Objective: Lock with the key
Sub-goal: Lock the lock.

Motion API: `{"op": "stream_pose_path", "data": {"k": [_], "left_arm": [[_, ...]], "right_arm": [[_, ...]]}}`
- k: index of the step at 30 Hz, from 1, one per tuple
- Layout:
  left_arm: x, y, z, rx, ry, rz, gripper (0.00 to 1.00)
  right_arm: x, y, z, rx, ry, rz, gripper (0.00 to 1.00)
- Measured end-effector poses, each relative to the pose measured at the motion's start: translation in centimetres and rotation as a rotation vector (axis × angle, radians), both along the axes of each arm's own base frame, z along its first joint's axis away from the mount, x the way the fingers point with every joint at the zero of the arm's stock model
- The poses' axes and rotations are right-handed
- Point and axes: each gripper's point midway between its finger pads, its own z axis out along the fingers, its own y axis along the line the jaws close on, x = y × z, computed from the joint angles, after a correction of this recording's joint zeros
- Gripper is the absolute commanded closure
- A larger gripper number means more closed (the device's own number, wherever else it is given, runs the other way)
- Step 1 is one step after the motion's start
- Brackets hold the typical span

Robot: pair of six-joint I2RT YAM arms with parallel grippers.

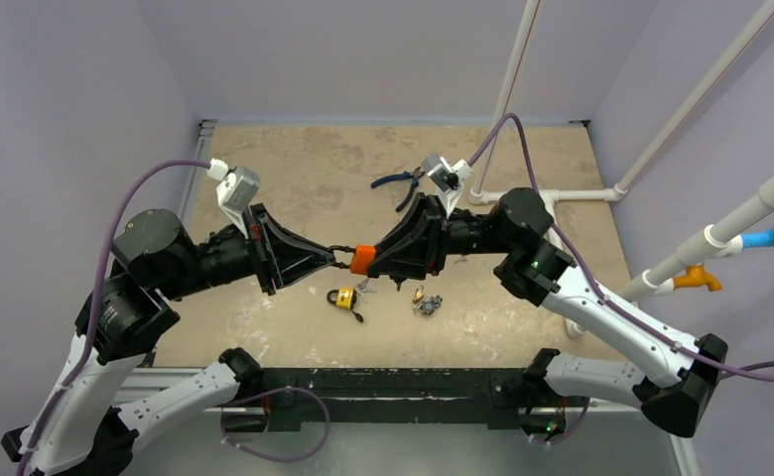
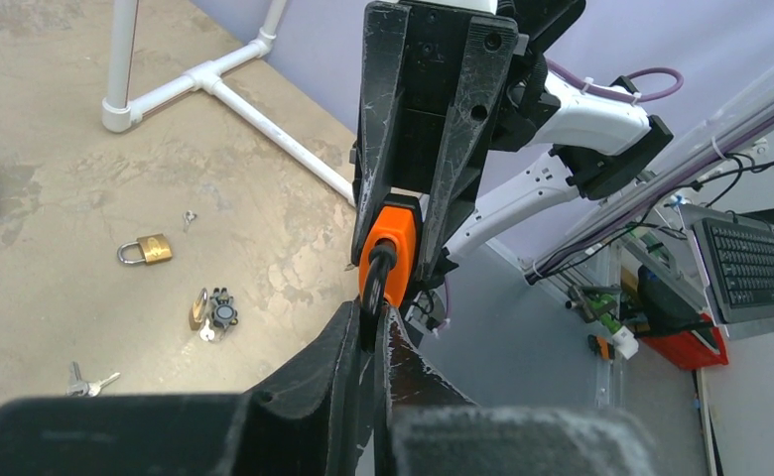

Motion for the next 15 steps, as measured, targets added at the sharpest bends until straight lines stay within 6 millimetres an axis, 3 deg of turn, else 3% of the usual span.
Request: {"op": "stream_pose_path", "data": {"k": [15], "left_arm": [[-0.5, -0.43, 0.01, -0.004, -0.023, -0.049, 1.0]], "right_arm": [[-0.72, 0.16, 0.58, 0.022, 0.025, 0.067, 1.0]]}}
